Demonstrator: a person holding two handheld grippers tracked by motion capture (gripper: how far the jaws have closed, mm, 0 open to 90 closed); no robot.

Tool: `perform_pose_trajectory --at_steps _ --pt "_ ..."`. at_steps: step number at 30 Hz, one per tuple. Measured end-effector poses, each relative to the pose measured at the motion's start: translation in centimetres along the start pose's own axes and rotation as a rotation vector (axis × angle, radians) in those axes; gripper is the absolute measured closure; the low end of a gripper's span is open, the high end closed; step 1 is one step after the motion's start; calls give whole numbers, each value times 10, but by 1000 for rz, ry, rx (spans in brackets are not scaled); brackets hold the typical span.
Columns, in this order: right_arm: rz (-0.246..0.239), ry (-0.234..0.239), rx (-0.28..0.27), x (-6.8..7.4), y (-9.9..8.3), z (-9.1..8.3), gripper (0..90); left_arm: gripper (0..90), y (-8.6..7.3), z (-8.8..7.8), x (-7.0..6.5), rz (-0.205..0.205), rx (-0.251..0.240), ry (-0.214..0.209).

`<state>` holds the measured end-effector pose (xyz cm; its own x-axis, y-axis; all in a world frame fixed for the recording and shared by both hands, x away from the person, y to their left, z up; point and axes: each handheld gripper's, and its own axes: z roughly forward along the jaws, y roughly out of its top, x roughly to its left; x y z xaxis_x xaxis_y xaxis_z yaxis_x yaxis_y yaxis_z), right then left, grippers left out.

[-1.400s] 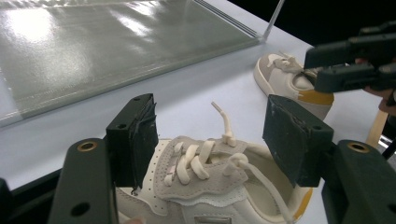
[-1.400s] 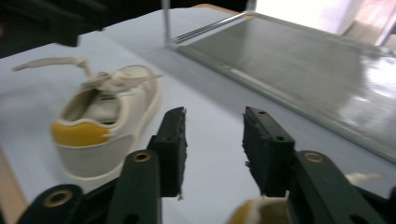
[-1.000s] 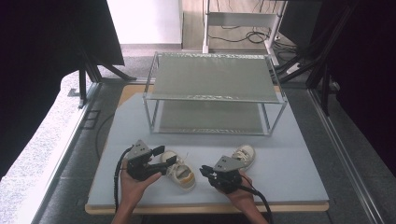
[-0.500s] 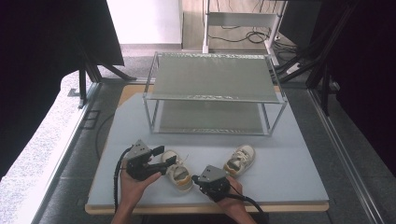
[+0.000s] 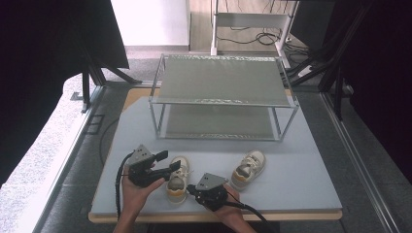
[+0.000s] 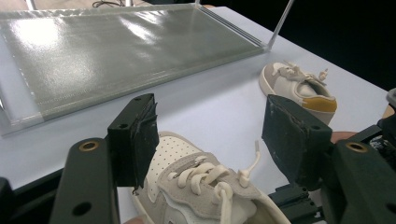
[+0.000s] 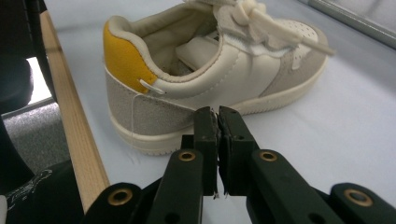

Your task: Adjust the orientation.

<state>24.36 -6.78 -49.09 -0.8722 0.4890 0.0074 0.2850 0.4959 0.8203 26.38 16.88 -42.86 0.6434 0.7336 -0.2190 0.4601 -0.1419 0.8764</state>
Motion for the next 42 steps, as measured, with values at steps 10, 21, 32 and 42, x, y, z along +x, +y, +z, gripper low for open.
perform_pose_trajectory --at_steps 10,21,32,42 --pt "-3 -55 -52 -12 -1 -25 784 356 0 -2 1 -1 -2 5" --pt "20 -184 -59 -33 -5 -51 815 355 0 -2 1 6 1 20" --pt "23 -304 15 -46 -23 -60 883 355 -2 0 2 4 10 18" --pt "37 -319 19 -52 -28 -69 883 354 -1 -3 2 1 4 6"
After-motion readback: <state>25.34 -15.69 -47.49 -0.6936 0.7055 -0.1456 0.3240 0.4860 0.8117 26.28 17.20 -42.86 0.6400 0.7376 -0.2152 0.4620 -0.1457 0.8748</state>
